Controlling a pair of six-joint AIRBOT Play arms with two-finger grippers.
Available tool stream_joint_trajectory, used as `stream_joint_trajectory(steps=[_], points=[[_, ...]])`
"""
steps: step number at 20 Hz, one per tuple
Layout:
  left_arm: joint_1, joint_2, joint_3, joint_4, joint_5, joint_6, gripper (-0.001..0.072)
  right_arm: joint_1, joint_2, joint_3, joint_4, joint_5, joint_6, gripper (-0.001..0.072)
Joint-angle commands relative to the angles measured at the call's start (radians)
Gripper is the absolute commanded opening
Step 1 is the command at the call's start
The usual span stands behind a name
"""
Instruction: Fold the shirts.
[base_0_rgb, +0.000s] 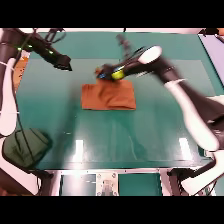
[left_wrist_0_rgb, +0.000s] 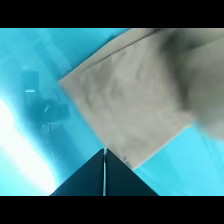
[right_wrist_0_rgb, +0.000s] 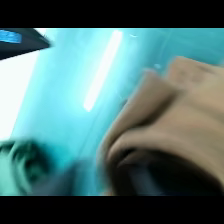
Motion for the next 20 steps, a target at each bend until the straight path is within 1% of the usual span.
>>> stream_joint_trajectory(steps=[1,2,4,7,8,11,12,15,16,18,20], points=[[0.060,0.011,0.001,0.008,-0.040,0.006,0.0022,0.214,-0.170,-0.015,0.025,-0.428,0.002,0.0569],[0.064,0.011,0.001,0.009,-0.041,0.006,0.0022,0.210,-0.175,-0.016,0.012,-0.414,0.002,0.0550],[0.064,0.011,0.001,0.013,-0.047,0.028,0.0022,0.129,-0.128,-0.016,-0.042,-0.278,0.002,0.0550],[0.064,0.011,0.001,0.013,-0.055,0.036,0.0022,-0.095,-0.020,-0.016,-0.081,0.007,0.020,0.0549],[0.064,0.011,0.001,0.013,-0.056,0.053,0.0022,-0.183,0.007,-0.016,-0.091,0.093,0.034,0.0550],[0.064,0.011,0.001,0.013,-0.056,0.058,0.0022,-0.415,0.032,-0.019,-0.150,0.298,0.080,0.0550],[0.064,0.011,0.001,0.013,-0.056,0.058,0.0022,-0.480,0.032,-0.044,-0.164,0.334,0.085,0.0551],[0.064,0.011,0.001,0.013,-0.056,0.056,0.0022,-0.576,0.032,-0.196,-0.157,0.333,0.084,0.0554],[0.064,0.011,0.001,0.013,-0.055,0.053,0.0022,-0.577,0.030,-0.256,-0.139,0.308,0.077,0.0593],[0.064,0.010,0.000,0.013,-0.056,0.049,0.0022,-0.550,0.008,-0.332,-0.050,0.259,0.011,0.0596],[0.064,0.010,0.000,0.013,-0.056,0.049,0.0022,-0.505,-0.043,-0.345,0.055,0.244,-0.039,0.0596]])
